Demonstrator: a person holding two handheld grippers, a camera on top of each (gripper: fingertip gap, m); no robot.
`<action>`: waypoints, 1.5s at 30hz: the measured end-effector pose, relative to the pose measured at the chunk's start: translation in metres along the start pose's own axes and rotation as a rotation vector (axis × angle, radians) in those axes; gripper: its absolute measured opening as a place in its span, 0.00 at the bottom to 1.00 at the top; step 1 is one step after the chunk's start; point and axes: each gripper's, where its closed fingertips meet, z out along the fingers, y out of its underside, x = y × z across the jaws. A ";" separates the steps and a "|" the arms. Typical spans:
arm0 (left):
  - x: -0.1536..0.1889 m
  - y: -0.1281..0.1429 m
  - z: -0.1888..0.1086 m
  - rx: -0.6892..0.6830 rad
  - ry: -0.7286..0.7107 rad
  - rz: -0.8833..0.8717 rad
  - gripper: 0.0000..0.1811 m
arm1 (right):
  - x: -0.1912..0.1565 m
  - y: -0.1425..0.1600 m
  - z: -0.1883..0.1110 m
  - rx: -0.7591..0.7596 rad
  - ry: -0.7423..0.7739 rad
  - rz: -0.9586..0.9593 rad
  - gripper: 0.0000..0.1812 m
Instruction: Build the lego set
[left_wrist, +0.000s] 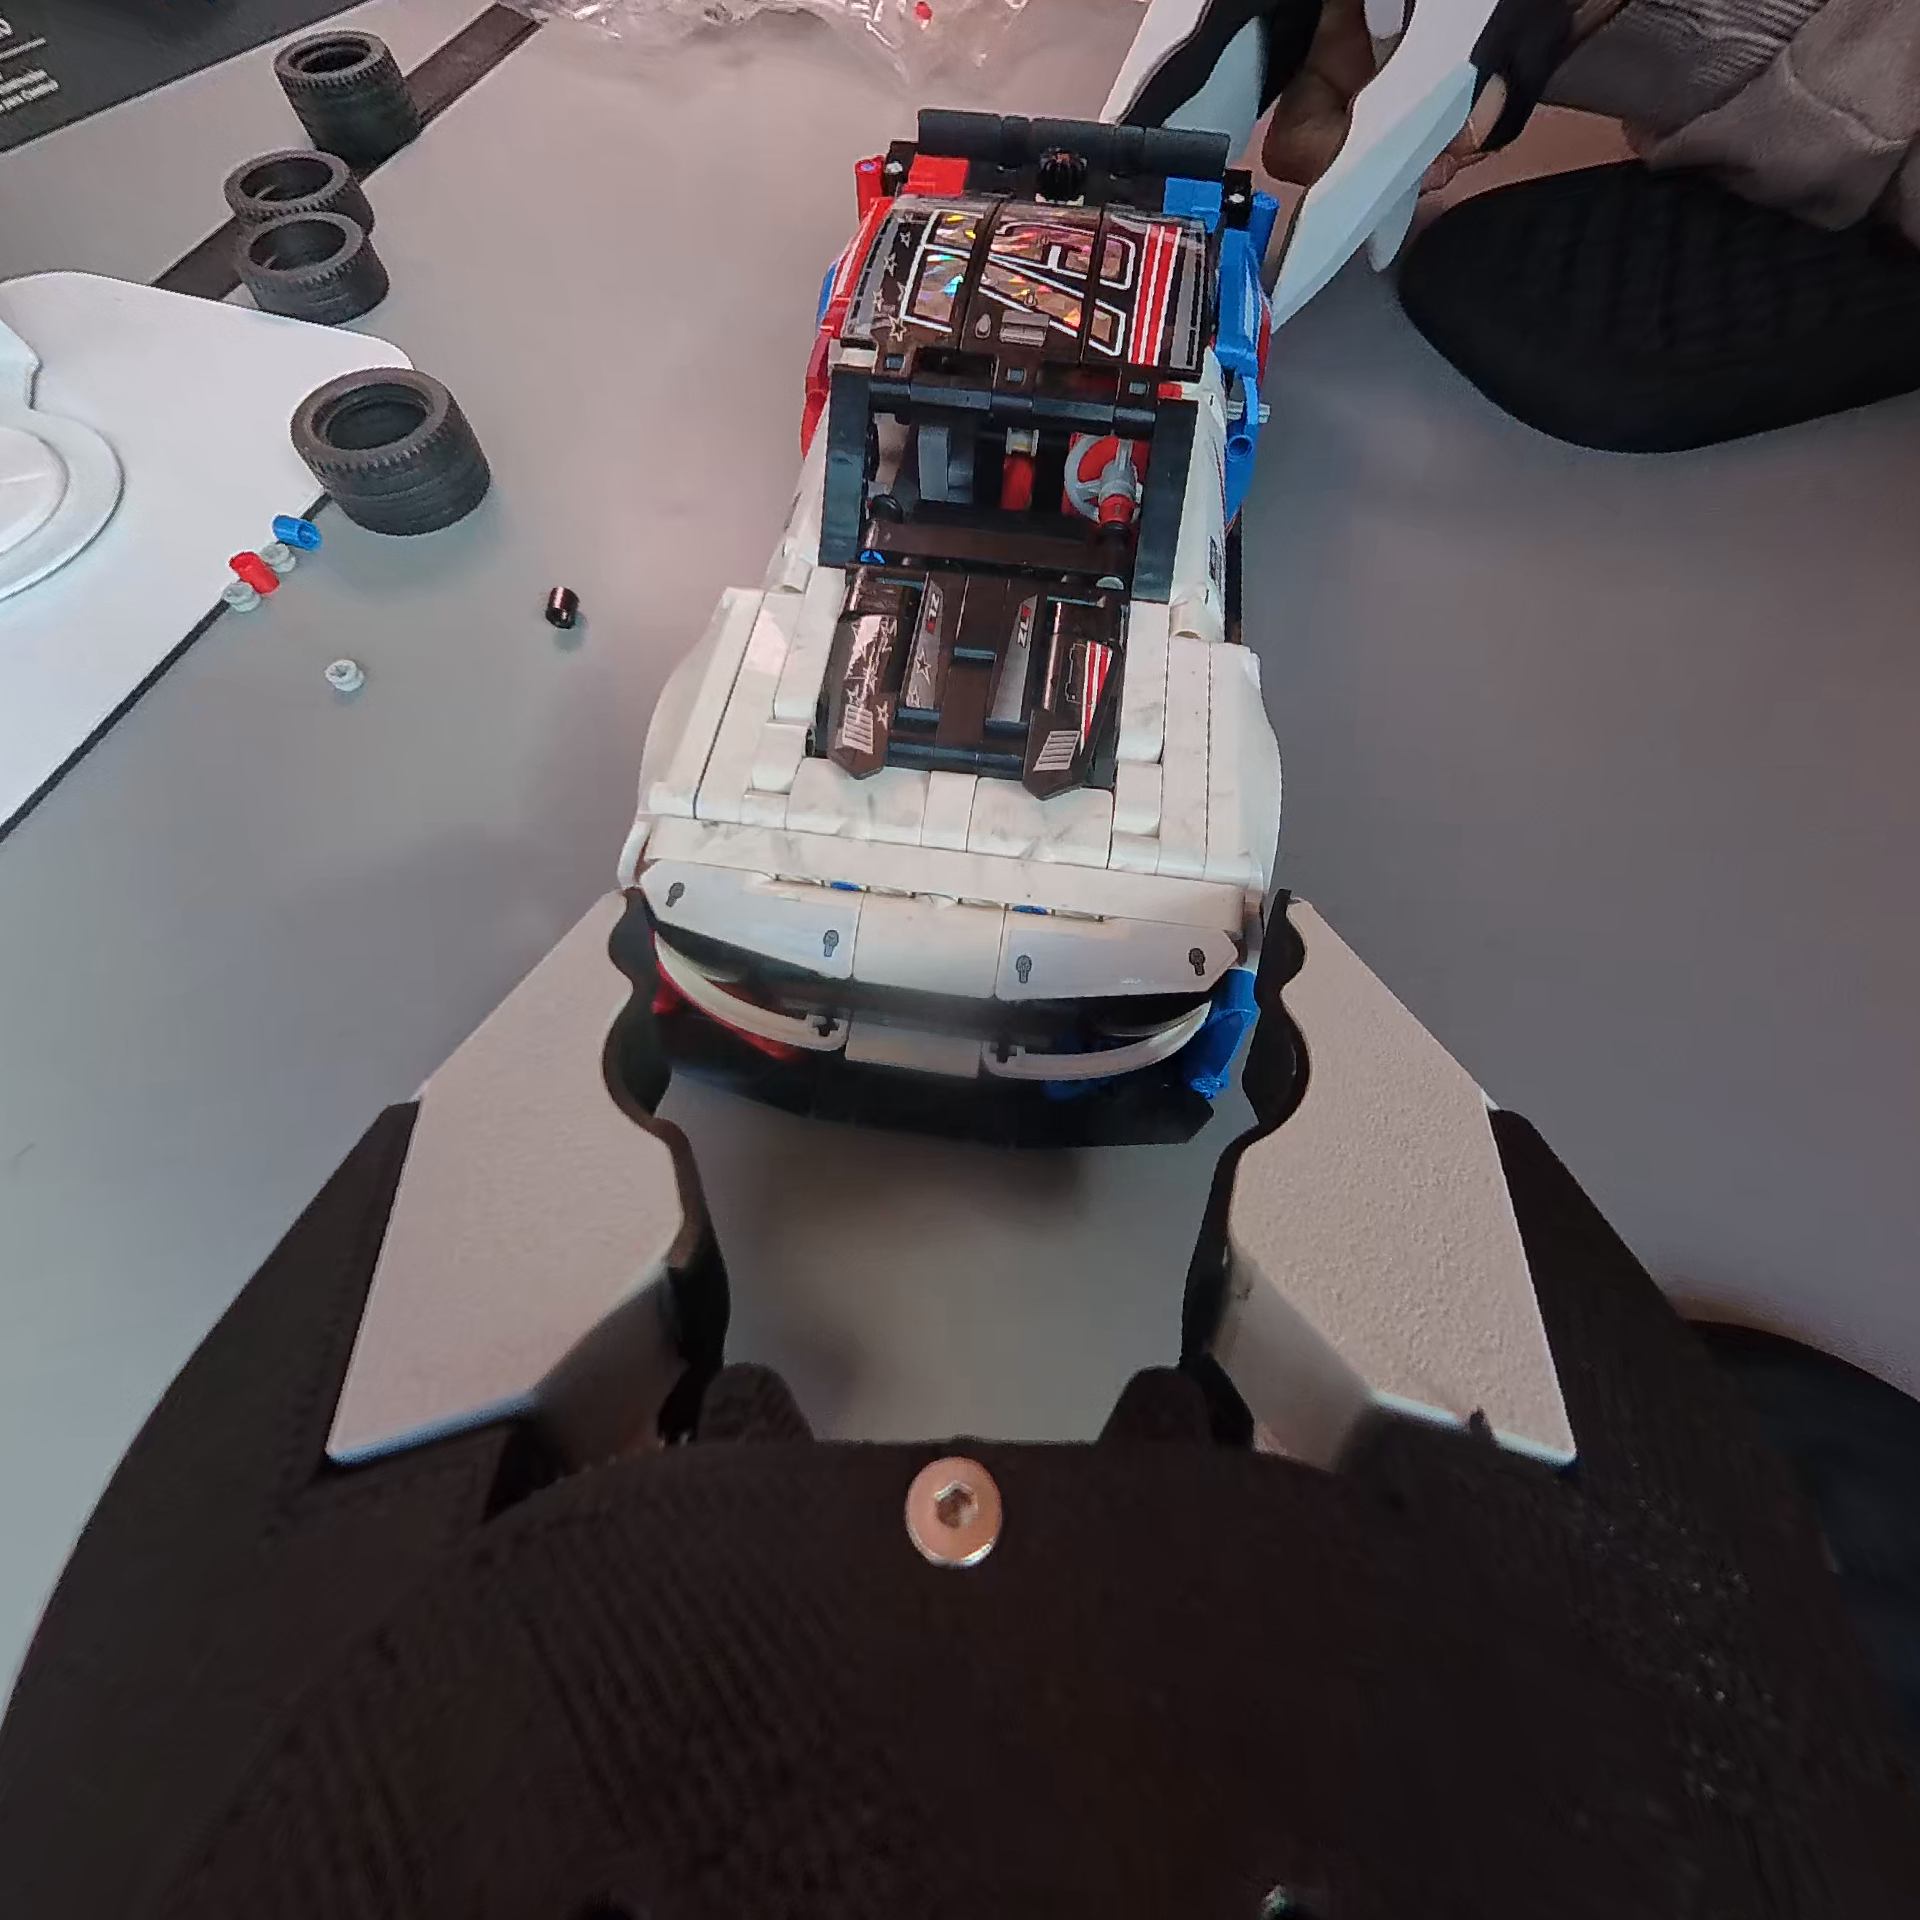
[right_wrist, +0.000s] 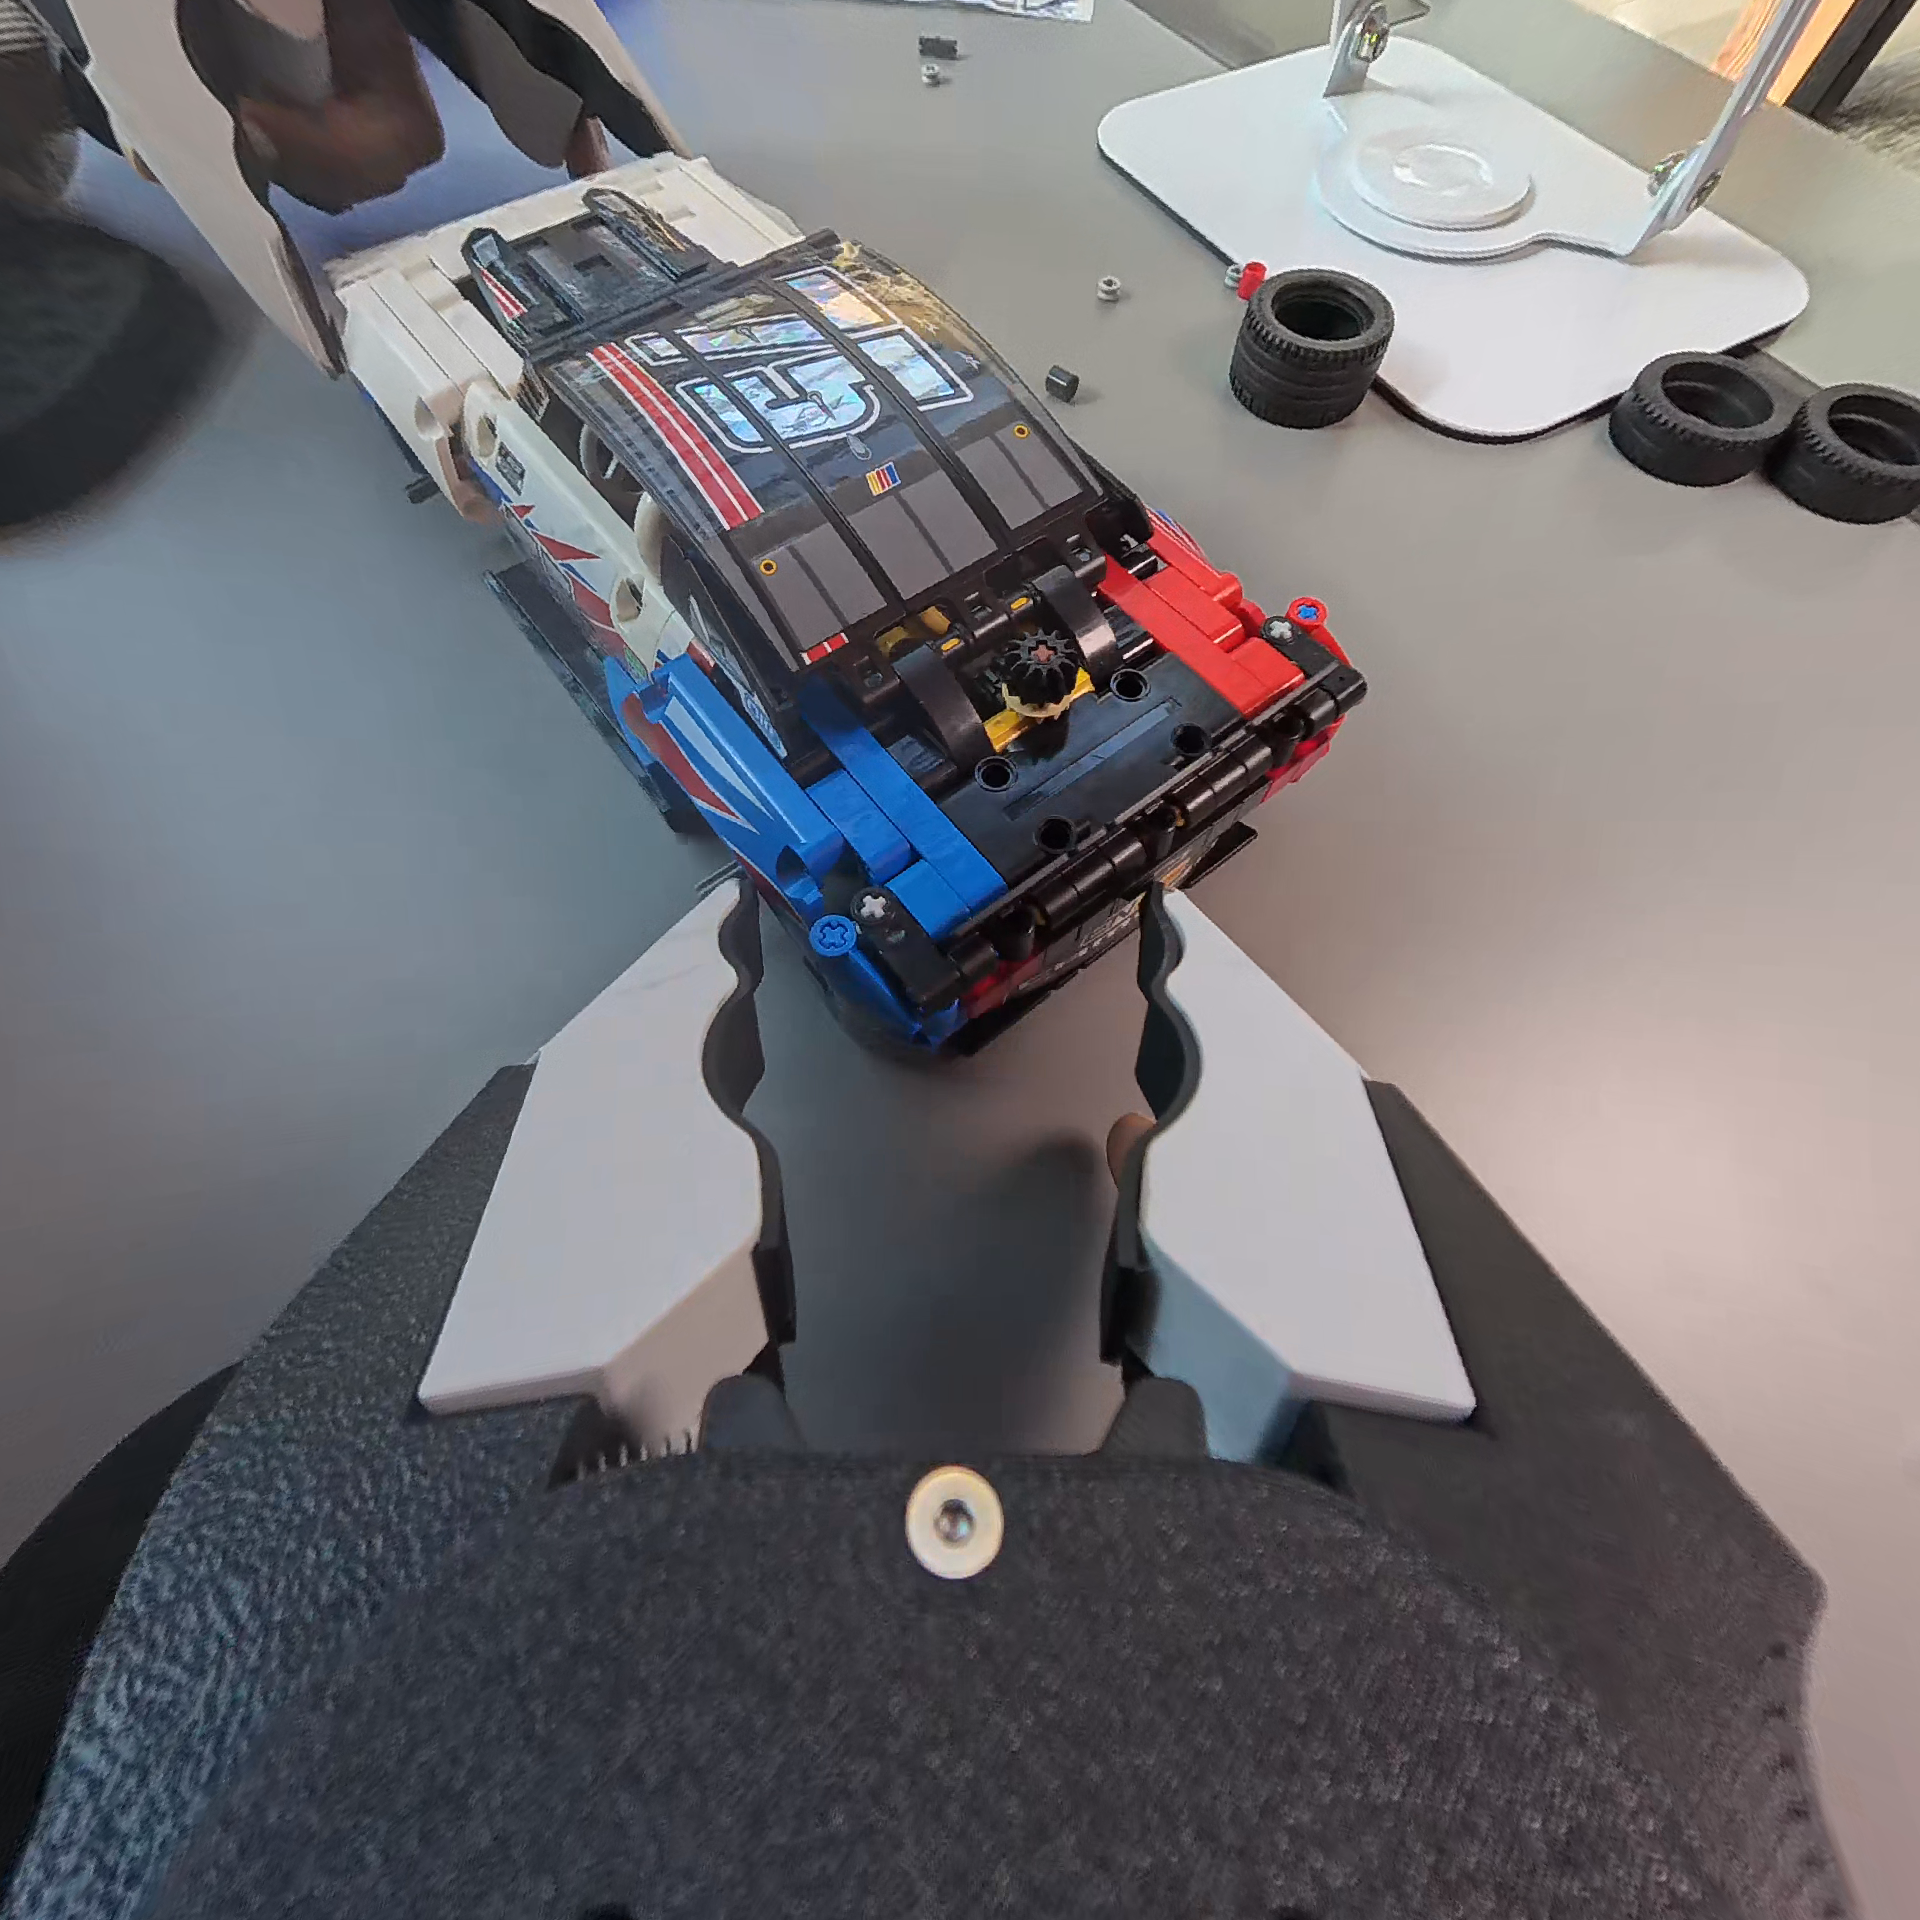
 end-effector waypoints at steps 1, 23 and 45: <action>0.000 0.000 0.000 -0.001 -0.004 0.001 0.63 | 0.001 0.000 0.001 0.004 0.004 -0.002 0.39; -0.046 -0.057 -0.050 0.411 -0.254 -0.100 0.29 | 0.000 -0.025 -0.009 0.148 0.017 -0.039 0.43; -0.065 -0.076 -0.084 0.541 -0.490 -0.106 0.00 | 0.074 -0.057 -0.029 0.404 0.339 0.166 0.03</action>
